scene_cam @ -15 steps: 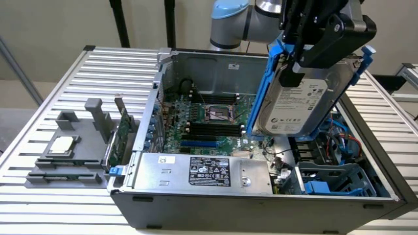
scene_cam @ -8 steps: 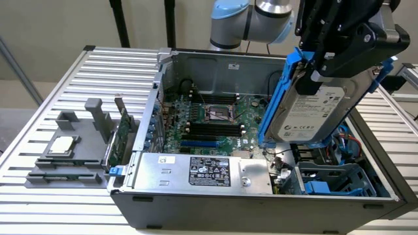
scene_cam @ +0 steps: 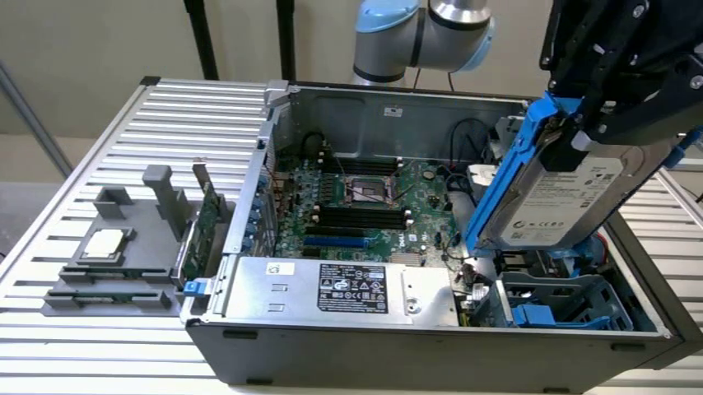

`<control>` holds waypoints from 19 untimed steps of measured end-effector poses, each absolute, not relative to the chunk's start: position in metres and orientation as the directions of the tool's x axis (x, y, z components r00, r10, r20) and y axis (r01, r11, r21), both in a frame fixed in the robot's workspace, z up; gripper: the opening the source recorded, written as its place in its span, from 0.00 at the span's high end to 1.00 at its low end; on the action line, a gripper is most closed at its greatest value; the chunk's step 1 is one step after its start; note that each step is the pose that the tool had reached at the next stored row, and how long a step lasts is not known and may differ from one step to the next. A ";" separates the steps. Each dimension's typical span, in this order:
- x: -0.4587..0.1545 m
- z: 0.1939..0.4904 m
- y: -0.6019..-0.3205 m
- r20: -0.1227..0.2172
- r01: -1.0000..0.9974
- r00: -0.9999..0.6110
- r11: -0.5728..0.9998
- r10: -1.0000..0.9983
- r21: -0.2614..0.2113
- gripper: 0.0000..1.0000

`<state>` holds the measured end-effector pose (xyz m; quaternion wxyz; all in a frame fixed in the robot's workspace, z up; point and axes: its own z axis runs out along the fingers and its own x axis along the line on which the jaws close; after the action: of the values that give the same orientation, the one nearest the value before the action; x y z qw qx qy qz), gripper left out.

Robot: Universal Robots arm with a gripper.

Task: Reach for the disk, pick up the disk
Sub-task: 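Pick up the disk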

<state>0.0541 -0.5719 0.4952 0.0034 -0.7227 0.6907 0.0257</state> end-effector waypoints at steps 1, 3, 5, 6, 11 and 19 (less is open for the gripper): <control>0.058 0.495 -0.573 -0.043 -0.998 0.044 -0.046 -0.998 0.031 0.67; 0.065 0.495 -0.576 -0.044 -0.998 0.045 -0.046 -0.998 0.030 0.67; 0.073 0.495 -0.579 -0.045 -0.998 0.044 -0.046 -0.998 0.030 0.67; 0.077 0.495 -0.580 -0.046 -0.998 0.044 -0.046 -0.998 0.030 0.67; 0.097 0.495 -0.586 -0.050 -0.998 0.045 -0.046 -0.998 0.030 0.67; 0.109 0.495 -0.590 -0.054 -0.999 0.028 -0.030 -0.998 0.030 0.67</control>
<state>0.1086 -0.5895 0.4951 0.0082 -0.7170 0.6964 0.0297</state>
